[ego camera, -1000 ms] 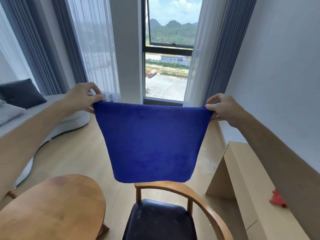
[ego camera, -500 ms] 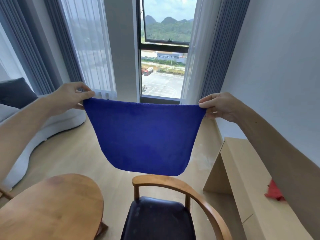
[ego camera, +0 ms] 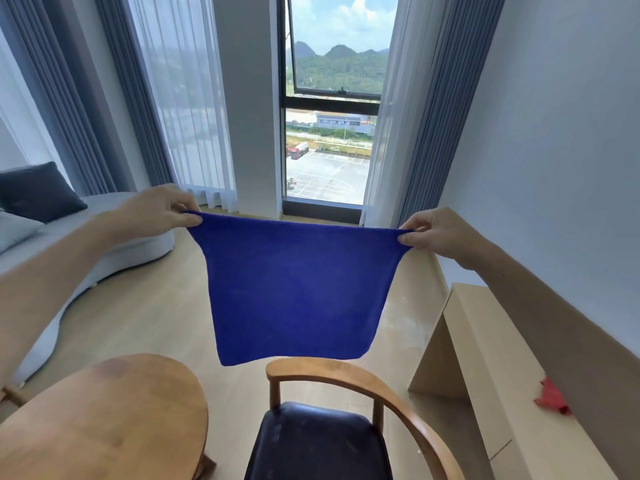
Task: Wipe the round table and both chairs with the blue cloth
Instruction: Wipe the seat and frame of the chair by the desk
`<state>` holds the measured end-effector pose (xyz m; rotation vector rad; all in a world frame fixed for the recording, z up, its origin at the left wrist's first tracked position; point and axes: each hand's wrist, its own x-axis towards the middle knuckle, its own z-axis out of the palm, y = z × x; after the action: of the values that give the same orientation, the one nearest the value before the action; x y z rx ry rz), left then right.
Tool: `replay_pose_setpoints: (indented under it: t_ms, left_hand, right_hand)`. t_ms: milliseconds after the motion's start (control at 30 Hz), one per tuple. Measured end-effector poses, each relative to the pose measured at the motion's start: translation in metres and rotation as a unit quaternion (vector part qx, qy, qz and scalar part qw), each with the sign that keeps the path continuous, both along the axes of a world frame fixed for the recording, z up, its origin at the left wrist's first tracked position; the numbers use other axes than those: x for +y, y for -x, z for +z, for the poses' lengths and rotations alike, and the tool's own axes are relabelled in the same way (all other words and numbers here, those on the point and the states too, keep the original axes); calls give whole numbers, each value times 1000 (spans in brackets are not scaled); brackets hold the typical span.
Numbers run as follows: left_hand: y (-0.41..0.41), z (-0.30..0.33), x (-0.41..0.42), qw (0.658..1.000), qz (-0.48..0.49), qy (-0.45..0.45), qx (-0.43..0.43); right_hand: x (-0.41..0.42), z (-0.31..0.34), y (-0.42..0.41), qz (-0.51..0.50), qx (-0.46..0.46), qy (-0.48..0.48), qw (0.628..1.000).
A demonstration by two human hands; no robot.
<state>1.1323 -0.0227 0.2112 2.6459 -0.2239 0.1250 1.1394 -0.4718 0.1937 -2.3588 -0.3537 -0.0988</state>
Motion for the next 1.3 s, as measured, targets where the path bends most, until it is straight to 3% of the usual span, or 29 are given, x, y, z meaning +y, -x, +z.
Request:
replay_pose_setpoints:
  t_ms: [133, 400, 767, 967, 1300]
  left_hand:
    - [4, 0, -2, 1000, 2, 9, 10]
    - [-1, -2, -10, 999, 49, -14, 6]
    - [-7, -25, -57, 956, 178, 200, 121]
    - [13, -30, -120, 934, 124, 284, 177]
    - [29, -39, -180, 877, 57, 418, 231]
  right_hand:
    - [-4, -4, 1, -4, 19, -79, 997]
    - [-2, -5, 2, -40, -44, -27, 998]
    - [32, -21, 8, -117, 39, -104, 987]
    - [79, -22, 19, -58, 38, -86, 994]
    - [106, -31, 42, 0, 26, -148, 989]
